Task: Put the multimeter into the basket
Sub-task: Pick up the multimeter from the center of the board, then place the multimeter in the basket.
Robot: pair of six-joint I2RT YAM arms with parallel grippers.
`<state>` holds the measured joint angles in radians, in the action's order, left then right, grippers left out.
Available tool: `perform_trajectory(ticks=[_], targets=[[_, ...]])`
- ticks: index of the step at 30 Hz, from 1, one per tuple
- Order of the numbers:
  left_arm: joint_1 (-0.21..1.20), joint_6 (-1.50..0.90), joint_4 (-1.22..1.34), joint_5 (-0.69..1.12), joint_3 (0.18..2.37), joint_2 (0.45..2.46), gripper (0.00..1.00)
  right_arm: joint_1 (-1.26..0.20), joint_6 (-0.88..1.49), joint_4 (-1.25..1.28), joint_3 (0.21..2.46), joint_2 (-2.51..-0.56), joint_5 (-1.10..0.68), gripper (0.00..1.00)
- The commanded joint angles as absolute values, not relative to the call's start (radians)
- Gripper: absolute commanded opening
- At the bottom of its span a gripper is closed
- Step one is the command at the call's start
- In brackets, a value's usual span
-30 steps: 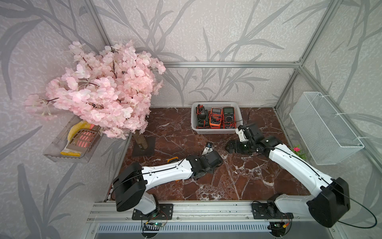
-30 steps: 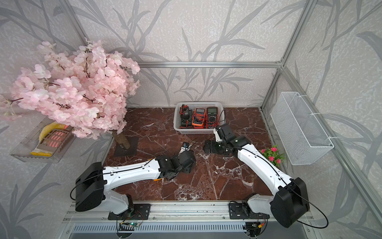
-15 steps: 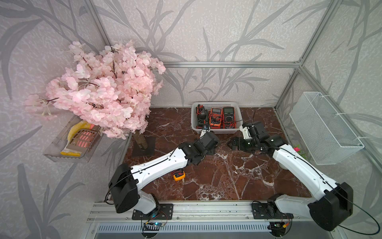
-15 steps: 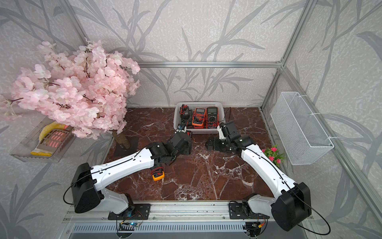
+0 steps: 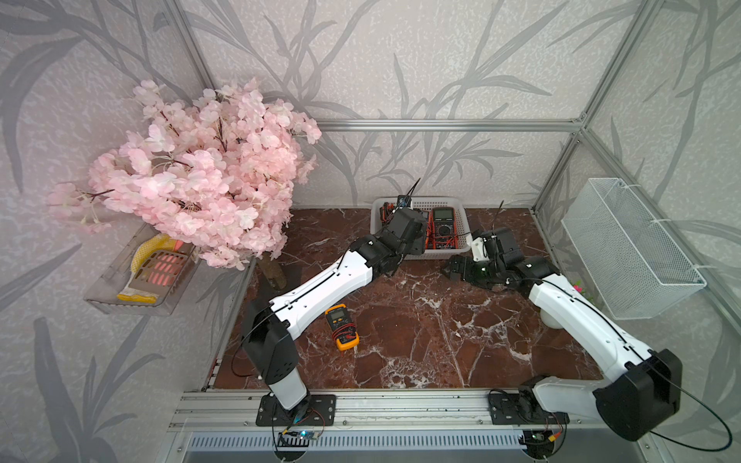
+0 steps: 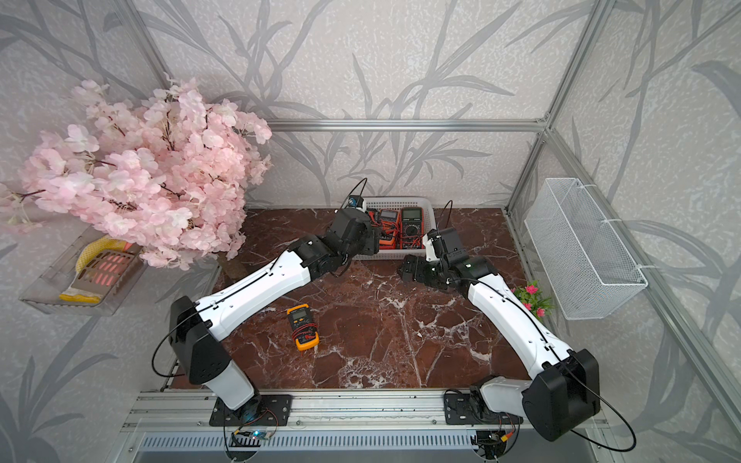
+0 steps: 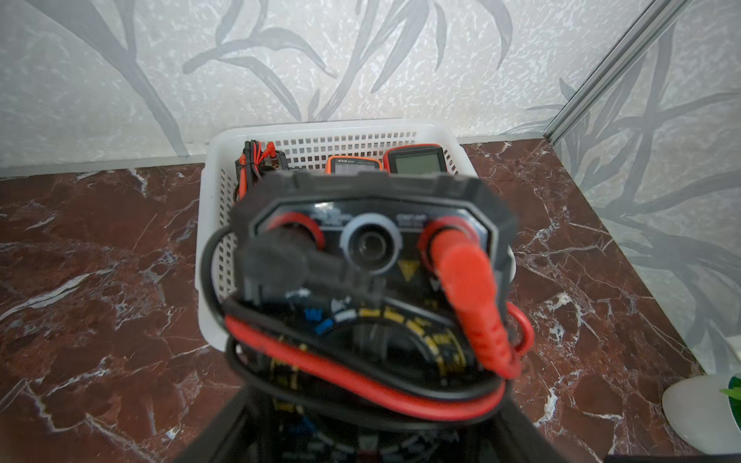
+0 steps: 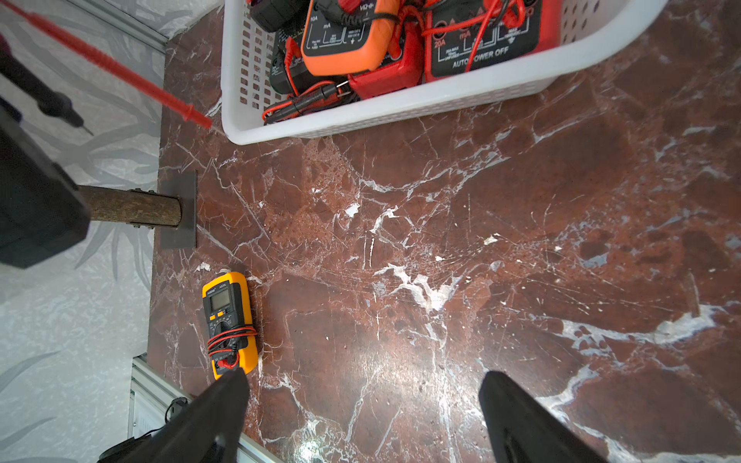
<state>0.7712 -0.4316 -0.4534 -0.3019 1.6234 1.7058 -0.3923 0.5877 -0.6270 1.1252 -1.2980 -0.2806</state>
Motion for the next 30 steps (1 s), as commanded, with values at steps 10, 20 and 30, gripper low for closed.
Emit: perform_trajectory(ticks=[10, 20, 30], targets=[[0.689, -0.338, -0.458, -0.246, 1.974, 1.979, 0.49, -0.363, 0.614, -0.578, 1.159, -1.354, -0.298, 0.95], [0.640, -0.342, -0.551, -0.214, 2.288, 2.227, 0.50, -0.310, 0.587, -0.592, 1.173, -1.374, -0.313, 0.95], [0.594, -0.359, -0.604, -0.188, 2.425, 2.375, 0.51, -0.254, 0.572, -0.603, 1.177, -1.370, -0.328, 0.95]])
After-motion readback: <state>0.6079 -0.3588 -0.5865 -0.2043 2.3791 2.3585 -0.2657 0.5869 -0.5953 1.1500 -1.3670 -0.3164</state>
